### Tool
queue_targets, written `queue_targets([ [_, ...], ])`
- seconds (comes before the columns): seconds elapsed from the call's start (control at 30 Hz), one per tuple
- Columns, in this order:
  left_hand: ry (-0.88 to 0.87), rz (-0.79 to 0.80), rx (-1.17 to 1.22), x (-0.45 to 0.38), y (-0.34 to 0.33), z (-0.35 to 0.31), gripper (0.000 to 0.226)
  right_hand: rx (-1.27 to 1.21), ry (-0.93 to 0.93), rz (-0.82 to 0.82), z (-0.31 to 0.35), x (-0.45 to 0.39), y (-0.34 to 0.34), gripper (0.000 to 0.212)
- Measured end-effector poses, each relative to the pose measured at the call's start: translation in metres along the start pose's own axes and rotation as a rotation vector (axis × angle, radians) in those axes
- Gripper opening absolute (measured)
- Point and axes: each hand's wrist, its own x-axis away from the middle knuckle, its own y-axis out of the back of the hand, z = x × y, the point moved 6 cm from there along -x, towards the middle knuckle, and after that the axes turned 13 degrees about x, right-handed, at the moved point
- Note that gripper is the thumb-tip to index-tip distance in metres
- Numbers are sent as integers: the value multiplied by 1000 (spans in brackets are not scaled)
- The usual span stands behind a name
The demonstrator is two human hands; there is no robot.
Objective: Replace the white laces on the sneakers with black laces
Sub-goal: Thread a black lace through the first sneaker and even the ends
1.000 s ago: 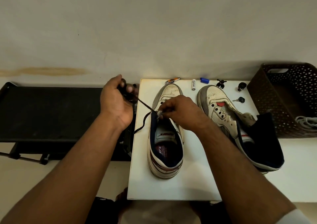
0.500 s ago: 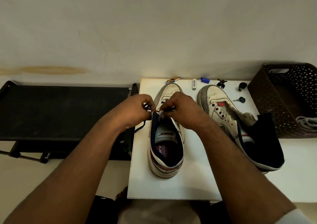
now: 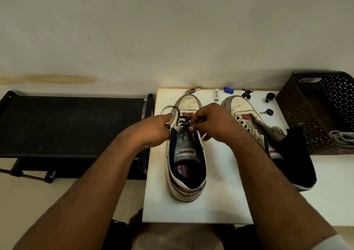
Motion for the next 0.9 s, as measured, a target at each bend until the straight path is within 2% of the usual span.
queue_targets([
  [0.07,46,15,51,-2,-2,3,75,10,3,-8,1,-1,-1,5],
  [0.17,117,38,146,-2,3,14,86,30,30,-37,5,-2,-1,4],
  [0.23,167,60,211,0,6,22,79,19,40,-43,6,-2,-2,5],
  [0.33,224,53,367,4,8,27,43,32,37,-43,8,-2,-3,7],
  [0.37,233,16,429,1,11,30,41,39,39,-41,9,-2,-4,7],
  [0.43,230,-116,477,-2,22,34,51,43,40,-43,10,-1,-4,5],
  [0.47,212,-221,392,-4,31,35,54,47,42,-47,11,-1,-3,5],
  [0.53,205,-435,21,-1,49,34,52,61,45,-54,12,-1,-3,4],
  [0.57,214,-466,-113,0,50,32,52,68,45,-54,12,-1,-3,4],
  [0.6,217,-445,-171,-1,46,30,55,77,47,-55,13,-1,-3,4],
  [0.73,190,-299,-123,-16,14,29,67,92,55,-52,17,-2,-5,5],
  [0.8,130,-340,4,-23,7,29,53,99,63,-53,17,-1,-5,5],
  [0.9,-68,-434,407,-27,3,23,14,103,63,-56,16,-1,-5,5],
])
